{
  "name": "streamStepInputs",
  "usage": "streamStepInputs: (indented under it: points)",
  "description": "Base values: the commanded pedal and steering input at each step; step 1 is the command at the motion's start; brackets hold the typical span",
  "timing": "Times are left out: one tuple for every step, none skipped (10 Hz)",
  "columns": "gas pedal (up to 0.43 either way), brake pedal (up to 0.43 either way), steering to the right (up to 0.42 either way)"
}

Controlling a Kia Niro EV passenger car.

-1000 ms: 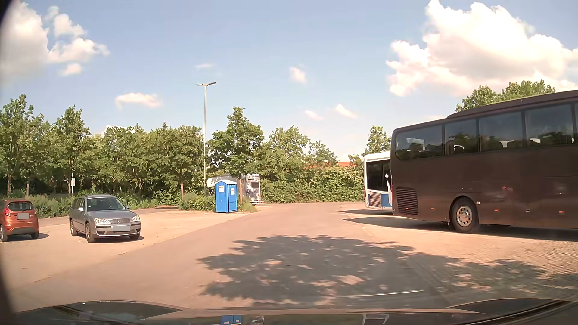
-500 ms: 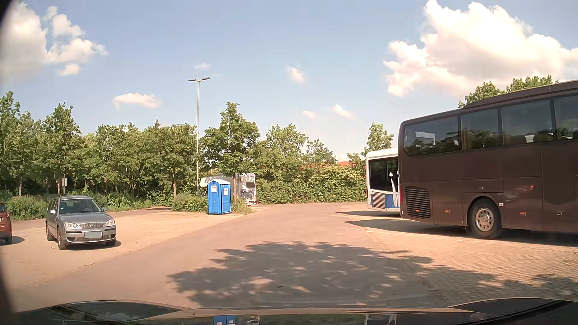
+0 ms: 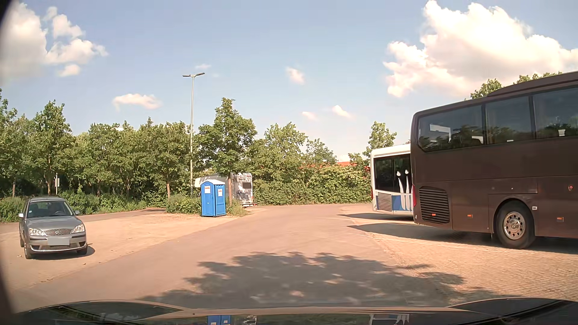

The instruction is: Follow the waypoints while adhering to traffic rules and regulations

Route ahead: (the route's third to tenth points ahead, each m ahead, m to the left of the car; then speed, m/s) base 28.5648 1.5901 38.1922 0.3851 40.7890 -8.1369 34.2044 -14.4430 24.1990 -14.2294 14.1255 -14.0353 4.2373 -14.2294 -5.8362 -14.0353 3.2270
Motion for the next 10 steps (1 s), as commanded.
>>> streamStepInputs:
  points:
    - [0.067, 0.012, 0.003]
    - [0.067, 0.012, 0.003]
    - [0.067, 0.012, 0.003]
    - [0.067, 0.012, 0.004]
    - [0.067, 0.012, 0.005]
    - [0.067, 0.012, 0.005]
    - [0.067, 0.012, 0.005]
    - [0.067, 0.006, 0.005]
    - [0.067, 0.012, 0.005]
    - [0.039, 0.012, 0.007]
